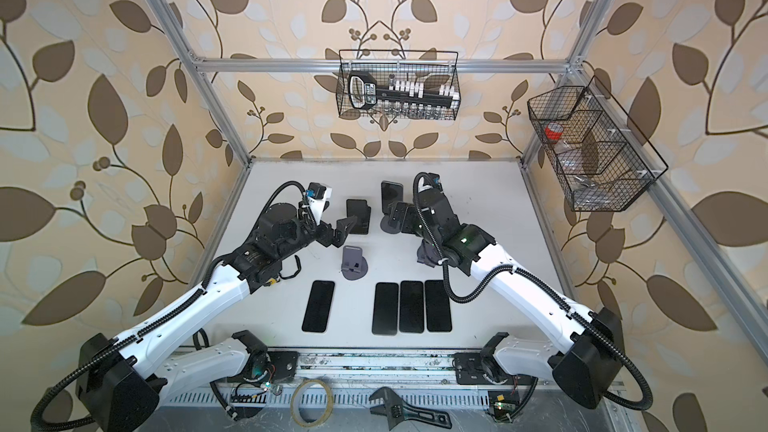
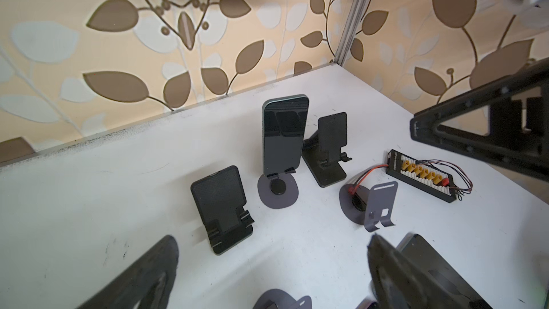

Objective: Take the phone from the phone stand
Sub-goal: 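Raise the left gripper toward the stands while the right gripper lifts back, then move the right gripper over the green phone on the round purple stand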

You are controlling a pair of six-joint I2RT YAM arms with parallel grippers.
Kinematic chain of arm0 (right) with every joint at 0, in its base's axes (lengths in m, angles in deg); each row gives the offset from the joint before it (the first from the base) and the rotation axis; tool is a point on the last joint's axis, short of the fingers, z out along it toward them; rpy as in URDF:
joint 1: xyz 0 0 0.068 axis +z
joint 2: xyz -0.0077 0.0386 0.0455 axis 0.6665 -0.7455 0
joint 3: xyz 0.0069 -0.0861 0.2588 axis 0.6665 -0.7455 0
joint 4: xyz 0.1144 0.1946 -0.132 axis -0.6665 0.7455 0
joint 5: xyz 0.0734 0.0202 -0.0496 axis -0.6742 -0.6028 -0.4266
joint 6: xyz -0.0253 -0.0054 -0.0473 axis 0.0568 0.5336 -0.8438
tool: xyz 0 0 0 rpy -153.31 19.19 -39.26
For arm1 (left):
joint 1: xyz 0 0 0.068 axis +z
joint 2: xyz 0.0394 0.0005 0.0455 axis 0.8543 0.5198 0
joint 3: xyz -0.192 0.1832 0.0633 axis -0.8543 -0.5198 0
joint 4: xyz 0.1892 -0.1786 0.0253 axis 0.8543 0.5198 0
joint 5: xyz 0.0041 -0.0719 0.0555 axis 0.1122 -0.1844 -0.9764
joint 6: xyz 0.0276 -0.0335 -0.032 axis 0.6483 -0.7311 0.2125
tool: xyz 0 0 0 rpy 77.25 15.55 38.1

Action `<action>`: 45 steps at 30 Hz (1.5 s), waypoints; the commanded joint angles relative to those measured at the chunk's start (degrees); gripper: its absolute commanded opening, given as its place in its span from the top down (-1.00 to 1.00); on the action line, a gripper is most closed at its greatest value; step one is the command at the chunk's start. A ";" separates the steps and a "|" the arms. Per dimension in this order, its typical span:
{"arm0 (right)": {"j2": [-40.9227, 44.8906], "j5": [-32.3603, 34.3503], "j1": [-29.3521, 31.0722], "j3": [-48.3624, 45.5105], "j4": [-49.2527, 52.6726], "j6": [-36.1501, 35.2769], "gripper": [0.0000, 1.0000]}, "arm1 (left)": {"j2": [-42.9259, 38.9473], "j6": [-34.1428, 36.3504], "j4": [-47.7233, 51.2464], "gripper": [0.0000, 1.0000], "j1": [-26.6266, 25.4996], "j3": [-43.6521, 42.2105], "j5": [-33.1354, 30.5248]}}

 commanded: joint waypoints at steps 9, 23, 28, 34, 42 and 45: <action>-0.93 0.19 -0.39 0.99 -0.26 -2.36 -0.99 | 4.11 0.45 -4.62 -0.98 2.26 4.66 3.43; -4.97 4.17 -1.63 2.99 -1.36 -3.80 -0.99 | 6.59 2.08 -4.70 -0.98 3.15 4.04 6.98; -6.54 4.39 -2.04 4.05 -1.40 -4.67 -0.99 | 7.49 2.63 -4.63 -0.98 3.15 3.98 8.31; -7.43 5.19 -2.40 4.30 -1.73 -4.79 -0.99 | 7.08 3.24 -4.55 -0.98 3.15 3.40 9.21; -7.95 8.68 -2.49 3.82 -1.25 -2.40 -0.99 | 6.75 1.45 -4.46 -0.98 3.15 2.98 8.72; -8.20 8.91 -2.55 3.86 -1.48 -2.03 -0.99 | 6.55 0.70 -3.98 -0.98 3.15 3.12 7.87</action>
